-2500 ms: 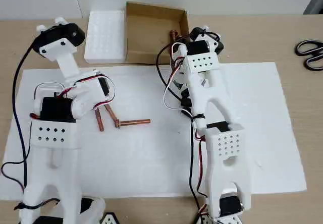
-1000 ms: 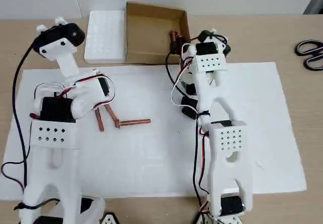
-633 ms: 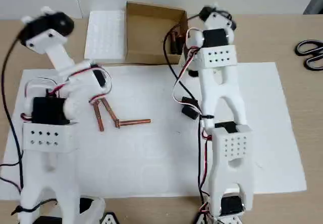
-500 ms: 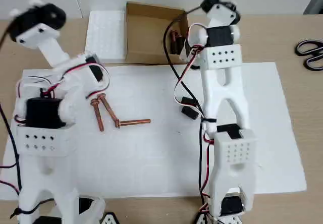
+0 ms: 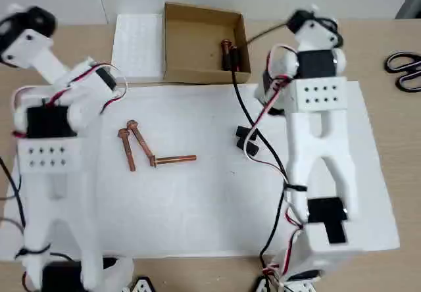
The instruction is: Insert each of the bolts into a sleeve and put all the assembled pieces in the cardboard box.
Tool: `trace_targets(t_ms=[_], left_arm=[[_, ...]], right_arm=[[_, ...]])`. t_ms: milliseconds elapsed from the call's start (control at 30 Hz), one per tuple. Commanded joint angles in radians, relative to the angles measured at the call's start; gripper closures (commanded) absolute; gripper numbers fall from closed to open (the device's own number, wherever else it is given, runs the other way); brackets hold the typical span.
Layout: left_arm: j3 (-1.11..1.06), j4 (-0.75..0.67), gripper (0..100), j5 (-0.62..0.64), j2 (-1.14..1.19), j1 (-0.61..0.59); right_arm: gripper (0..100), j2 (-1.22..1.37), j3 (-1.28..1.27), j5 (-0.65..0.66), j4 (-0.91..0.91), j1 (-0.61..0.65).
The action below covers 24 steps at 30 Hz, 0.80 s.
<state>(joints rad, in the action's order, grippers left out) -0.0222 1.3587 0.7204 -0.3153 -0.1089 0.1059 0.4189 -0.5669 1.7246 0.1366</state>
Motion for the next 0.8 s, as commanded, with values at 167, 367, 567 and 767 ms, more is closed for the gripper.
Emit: trace_targets(t_ms=[167,367,567,767], left_arm=[[0.002,0.081,99,-0.198,0.173,0.011],[0.001,0.213,99,-0.313,0.269,0.017],[-0.001,0.245,99,-0.325,0.304,0.006],[-0.004,0.224,99,-0.328,0.305,0.040]], right_arm=[[99.6,-0.219,-0.292,0.074,0.004,-0.085],[99.6,-0.317,-0.468,0.130,-0.018,-0.147],[99.6,-0.410,-0.617,0.137,-0.076,-0.188],[99.6,-0.513,-0.677,0.135,-0.079,-0.182]])
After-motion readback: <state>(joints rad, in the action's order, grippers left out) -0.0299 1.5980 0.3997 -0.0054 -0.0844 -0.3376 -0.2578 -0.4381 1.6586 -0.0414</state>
